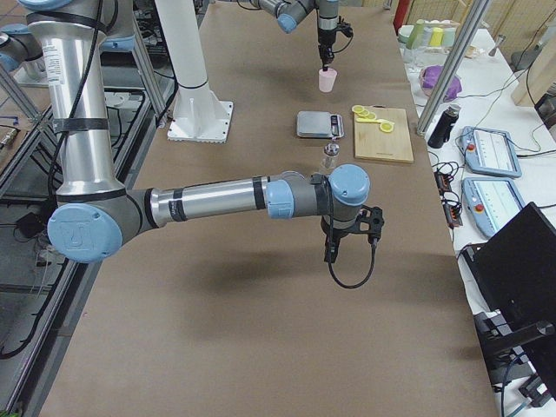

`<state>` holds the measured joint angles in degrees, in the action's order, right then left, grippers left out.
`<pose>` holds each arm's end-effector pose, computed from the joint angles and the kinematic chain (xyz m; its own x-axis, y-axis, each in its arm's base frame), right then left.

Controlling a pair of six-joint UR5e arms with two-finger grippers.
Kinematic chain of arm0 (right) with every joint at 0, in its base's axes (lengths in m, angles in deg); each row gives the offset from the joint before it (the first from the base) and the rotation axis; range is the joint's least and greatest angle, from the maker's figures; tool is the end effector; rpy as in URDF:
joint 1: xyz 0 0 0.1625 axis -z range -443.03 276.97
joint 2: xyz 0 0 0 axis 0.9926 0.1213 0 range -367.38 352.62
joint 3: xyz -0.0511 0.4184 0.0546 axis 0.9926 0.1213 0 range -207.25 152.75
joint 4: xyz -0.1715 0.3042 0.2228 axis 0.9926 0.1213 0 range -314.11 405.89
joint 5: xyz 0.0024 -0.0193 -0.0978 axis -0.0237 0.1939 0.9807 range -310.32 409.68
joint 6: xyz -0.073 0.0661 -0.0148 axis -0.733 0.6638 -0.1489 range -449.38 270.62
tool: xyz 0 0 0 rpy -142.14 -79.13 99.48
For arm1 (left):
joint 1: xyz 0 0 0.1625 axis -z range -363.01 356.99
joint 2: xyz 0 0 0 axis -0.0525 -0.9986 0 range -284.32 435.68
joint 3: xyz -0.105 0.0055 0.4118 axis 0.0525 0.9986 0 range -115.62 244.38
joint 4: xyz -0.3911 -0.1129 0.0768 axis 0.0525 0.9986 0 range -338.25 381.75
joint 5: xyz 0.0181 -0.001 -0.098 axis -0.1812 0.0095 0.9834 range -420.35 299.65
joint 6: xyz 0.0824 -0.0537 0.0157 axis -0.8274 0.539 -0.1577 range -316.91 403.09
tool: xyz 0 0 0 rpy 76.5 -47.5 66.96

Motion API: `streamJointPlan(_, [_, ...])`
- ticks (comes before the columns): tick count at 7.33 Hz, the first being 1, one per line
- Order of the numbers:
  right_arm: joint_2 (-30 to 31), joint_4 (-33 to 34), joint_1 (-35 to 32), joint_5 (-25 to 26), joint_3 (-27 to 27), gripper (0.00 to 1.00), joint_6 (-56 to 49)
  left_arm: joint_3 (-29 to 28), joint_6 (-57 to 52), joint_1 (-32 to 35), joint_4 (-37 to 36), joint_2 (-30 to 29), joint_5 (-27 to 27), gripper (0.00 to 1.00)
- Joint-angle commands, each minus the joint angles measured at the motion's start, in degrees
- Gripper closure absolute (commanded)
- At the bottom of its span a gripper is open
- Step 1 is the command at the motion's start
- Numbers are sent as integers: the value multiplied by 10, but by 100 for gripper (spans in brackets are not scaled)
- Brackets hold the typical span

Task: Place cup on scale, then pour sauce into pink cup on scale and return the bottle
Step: 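Lift the pink cup with the left gripper and set it on the scale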

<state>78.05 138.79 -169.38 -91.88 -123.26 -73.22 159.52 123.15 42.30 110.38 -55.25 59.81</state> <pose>0.0216 -0.5289 0.5621 0.6071 0.1368 0.7828 -0.1102 0.9901 -0.0875 0.4204 -0.5435 0.1923 0.5556 -0.3496 -0.7544 0.2746 0.9336 -0.2304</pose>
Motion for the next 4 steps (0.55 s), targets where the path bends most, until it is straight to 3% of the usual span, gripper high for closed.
streamJointPlan(1, [0, 0, 7, 1, -2, 0, 0, -72, 66, -40, -7, -97, -31, 100])
streamJointPlan(4, [-1, 0, 7, 1, -5, 0, 0, -90, 93, -88, -1, -109, -71, 100])
